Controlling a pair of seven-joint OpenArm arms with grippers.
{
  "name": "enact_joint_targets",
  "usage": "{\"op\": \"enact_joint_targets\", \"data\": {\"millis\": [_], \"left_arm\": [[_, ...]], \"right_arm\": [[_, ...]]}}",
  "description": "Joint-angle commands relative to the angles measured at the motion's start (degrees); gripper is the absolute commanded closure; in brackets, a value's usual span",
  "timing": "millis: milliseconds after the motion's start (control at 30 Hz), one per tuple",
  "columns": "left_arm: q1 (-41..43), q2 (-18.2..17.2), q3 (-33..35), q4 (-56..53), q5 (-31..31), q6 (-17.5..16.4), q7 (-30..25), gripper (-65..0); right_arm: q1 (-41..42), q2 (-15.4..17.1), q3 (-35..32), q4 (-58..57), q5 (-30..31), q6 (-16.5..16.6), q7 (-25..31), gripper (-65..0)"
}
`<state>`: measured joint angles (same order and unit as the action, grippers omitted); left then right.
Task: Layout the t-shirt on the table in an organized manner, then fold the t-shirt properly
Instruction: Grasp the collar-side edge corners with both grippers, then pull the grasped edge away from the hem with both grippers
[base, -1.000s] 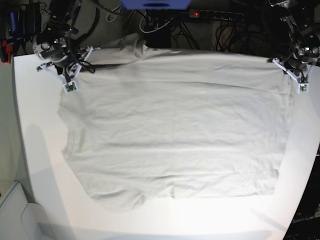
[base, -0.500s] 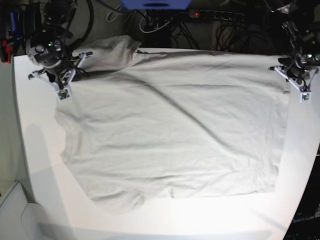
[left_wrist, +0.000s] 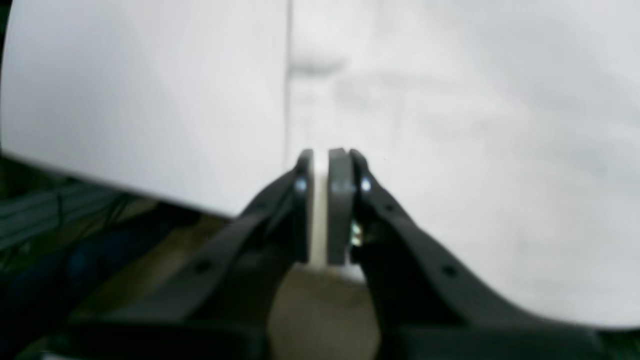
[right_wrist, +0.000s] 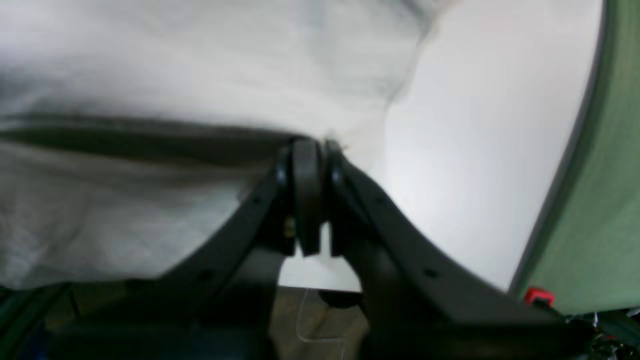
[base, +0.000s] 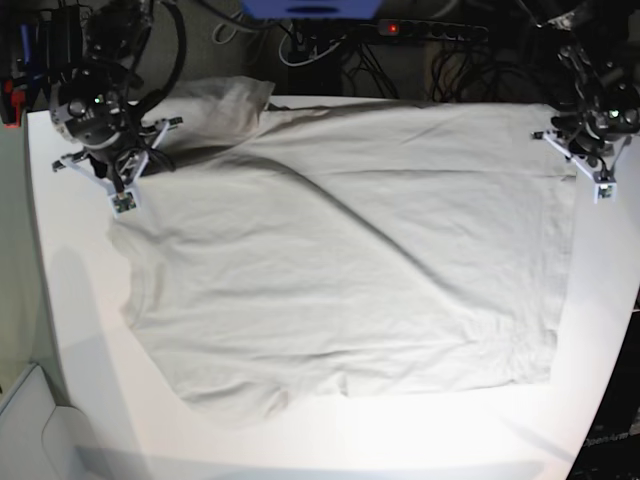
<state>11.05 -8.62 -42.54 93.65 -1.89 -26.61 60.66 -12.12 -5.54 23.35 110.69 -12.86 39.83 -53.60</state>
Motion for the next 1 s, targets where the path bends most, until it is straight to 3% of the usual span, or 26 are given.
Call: {"op": "enact_joint_targets", "data": {"millis": [0,233,567,867,967], "left_arm": [[0.69,-1.00,-0.22,0.99,-0.35,0.81,-0.58,-4.9],[2.80,-1.36,-2.69,1.08,-0.70,0.37,-0.05,-5.2],[-3.18,1.55,-3.21,5.12,-0.44,0.54,0.65,-4.9],[-9.42,1.02,1.62,-6.48,-0.35,0.90,-0.31,-4.8],[-10.57,1.02,2.94,-9.21,0.53,0.98,-2.95,-4.8]], "right_arm": [[0.47,0.22,-0.01,0.91,0.34,0.17,0.73,0.0],[0.47,0.22,-0.01,0.82,0.42,0.17,0.73,0.0],[0.38,-0.04,-0.10,0.73,0.42,0.17,0.73,0.0],[0.38,-0.04,-0.10,0.73,0.42,0.17,0.73,0.0],[0.38,-0.04,-0.10,0.73,0.42,0.17,0.73,0.0]]}}
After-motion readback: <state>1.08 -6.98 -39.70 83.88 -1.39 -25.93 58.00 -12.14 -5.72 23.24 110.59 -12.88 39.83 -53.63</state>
